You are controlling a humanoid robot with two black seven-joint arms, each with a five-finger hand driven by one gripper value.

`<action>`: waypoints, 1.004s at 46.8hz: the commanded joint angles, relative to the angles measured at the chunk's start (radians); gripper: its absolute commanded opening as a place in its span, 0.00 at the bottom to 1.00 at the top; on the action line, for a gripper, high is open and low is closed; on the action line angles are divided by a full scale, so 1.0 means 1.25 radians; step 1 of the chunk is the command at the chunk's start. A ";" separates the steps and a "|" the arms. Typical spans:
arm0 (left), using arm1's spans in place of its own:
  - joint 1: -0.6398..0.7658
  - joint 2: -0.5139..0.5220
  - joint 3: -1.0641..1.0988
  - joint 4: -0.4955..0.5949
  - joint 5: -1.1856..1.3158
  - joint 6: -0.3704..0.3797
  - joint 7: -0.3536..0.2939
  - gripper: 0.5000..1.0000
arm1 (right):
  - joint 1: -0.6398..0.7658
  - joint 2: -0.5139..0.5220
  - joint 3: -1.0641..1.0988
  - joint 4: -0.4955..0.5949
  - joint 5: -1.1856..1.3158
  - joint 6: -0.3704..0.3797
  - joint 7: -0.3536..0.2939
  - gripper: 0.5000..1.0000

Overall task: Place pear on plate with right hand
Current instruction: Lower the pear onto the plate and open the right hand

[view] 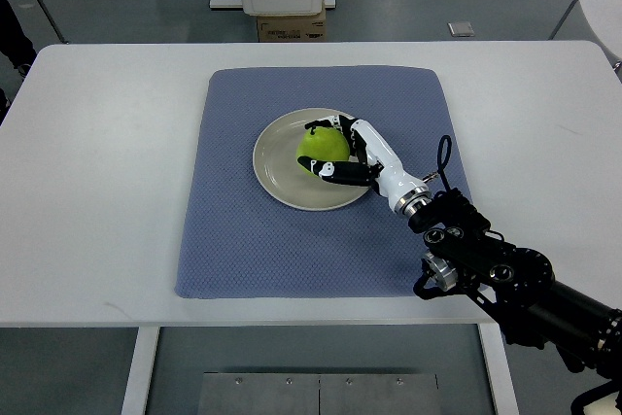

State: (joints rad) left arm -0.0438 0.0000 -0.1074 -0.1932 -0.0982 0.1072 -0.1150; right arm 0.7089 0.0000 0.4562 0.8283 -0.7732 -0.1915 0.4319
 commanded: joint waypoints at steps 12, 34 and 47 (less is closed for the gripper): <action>0.001 0.000 0.000 0.000 0.000 0.000 0.000 1.00 | -0.001 0.000 -0.003 -0.002 -0.001 -0.001 0.007 0.31; -0.001 0.000 0.000 0.000 0.000 0.000 0.000 1.00 | -0.004 0.000 -0.005 -0.002 -0.002 -0.001 0.010 0.95; -0.001 0.000 0.000 0.000 0.000 0.000 0.000 1.00 | 0.000 0.000 -0.013 -0.002 -0.002 -0.001 0.012 0.97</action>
State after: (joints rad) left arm -0.0438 0.0000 -0.1074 -0.1935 -0.0982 0.1075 -0.1150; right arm 0.7047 0.0000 0.4402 0.8254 -0.7762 -0.1933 0.4480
